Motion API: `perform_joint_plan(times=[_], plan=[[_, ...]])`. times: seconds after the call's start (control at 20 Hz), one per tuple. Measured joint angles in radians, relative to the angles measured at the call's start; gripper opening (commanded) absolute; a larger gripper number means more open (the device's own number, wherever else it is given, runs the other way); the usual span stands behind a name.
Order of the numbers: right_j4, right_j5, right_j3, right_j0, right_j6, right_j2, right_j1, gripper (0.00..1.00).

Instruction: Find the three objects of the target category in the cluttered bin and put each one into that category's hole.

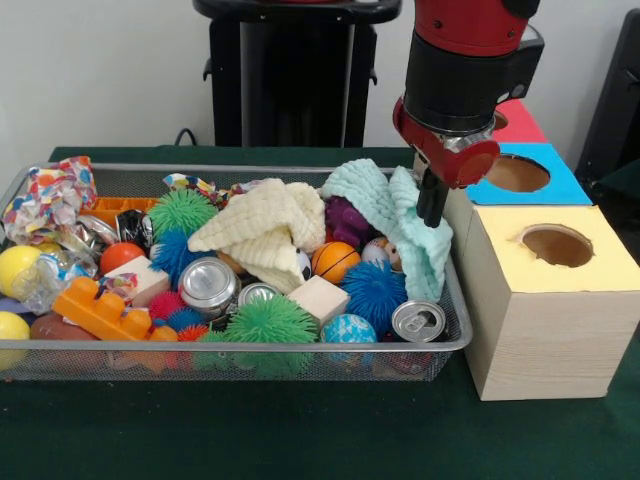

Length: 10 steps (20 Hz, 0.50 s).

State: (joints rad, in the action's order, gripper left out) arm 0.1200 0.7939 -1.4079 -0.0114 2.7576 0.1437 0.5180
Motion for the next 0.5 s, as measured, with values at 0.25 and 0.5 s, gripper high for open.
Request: perform_joint_plan(times=[0.25,0.5], plan=[[-0.002,-0.023,0.000,0.006,0.001,0.003,-0.001,0.00],[0.061,0.031,0.038,0.081,0.072,0.082,-0.051,0.00]])
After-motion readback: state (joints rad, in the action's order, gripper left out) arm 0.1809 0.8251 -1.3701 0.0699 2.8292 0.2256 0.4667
